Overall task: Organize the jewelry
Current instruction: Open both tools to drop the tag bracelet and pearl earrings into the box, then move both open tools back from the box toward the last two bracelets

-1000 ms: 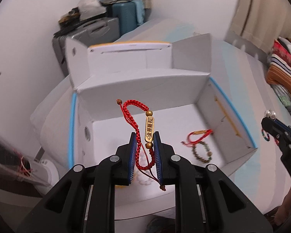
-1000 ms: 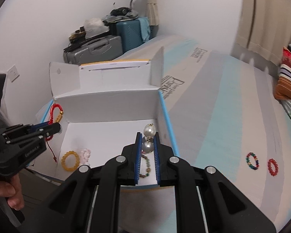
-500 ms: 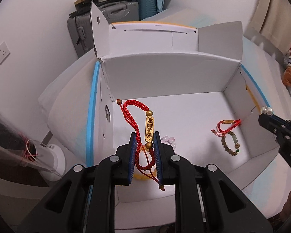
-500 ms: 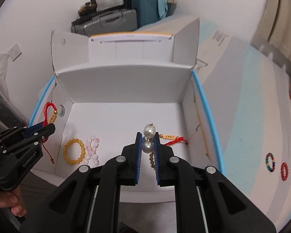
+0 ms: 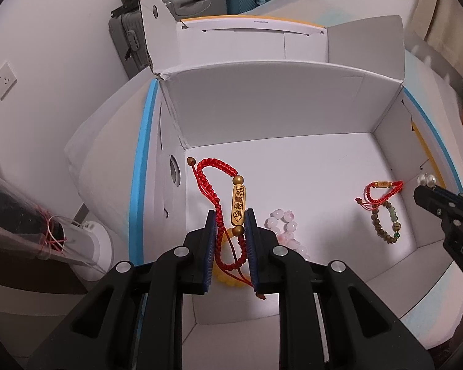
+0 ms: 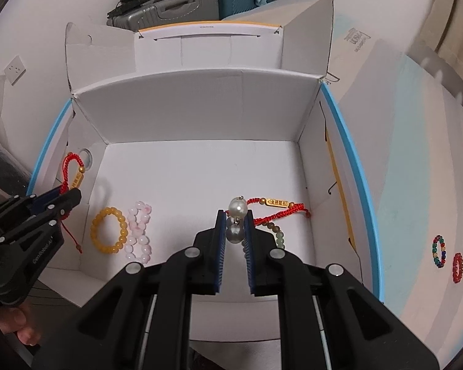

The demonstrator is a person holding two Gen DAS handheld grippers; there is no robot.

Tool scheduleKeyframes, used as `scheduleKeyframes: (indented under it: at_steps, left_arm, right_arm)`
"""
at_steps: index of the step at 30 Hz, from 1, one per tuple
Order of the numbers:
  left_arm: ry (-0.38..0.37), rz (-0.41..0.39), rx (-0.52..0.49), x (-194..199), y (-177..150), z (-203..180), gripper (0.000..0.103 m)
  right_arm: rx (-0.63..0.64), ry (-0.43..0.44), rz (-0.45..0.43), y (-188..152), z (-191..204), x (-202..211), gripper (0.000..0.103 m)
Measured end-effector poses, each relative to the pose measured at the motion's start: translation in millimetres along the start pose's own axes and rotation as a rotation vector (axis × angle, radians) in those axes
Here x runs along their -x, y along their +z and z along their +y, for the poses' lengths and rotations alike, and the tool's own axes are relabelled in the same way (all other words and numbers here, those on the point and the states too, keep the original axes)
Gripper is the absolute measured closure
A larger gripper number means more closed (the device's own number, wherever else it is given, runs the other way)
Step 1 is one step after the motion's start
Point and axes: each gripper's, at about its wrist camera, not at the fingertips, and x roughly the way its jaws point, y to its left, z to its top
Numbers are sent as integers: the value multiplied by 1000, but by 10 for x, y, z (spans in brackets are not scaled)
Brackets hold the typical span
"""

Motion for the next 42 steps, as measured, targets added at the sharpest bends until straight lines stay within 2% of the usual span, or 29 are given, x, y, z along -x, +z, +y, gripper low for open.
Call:
scheduleKeyframes:
  at_steps: [5, 11, 13, 15, 17, 19, 21, 26, 31, 42]
  left_arm:
    - [-18, 2, 0, 7, 5, -6, 86]
    - [-11, -2, 11, 18, 0, -13, 80]
    - [-6, -7, 15, 34, 2, -14, 68]
    - [2, -18, 24, 63, 7, -9, 43]
    - [12, -40, 30, 108, 12, -5, 37]
    - [7, -49, 24, 142, 19, -20, 33]
    - [16, -59, 20, 171, 24, -51, 21]
    - [12, -90, 7, 246, 21, -146, 10]
    - [-9, -104, -19, 306, 10, -305, 6]
    - [-52, -143, -68, 531, -12, -828, 6]
  right_arm:
    - [-1, -4, 2, -8, -14, -3, 92]
    - [-5, -22, -4, -54, -14, 32, 89]
    - [-11, -25, -12, -70, -29, 52, 71]
    - [-26, -27, -23, -78, -59, 82, 61]
    - [-33, -26, -31, -80, -83, 111, 56]
    - [-42, -32, -52, -87, -114, 164, 43]
    - [-55, -45, -73, -85, -161, 221, 35]
    - [-79, -70, -124, -100, -282, 369, 16]
    - [-98, -97, -179, -140, -439, 538, 7]
    - [-151, -141, -229, -345, -925, 896, 7]
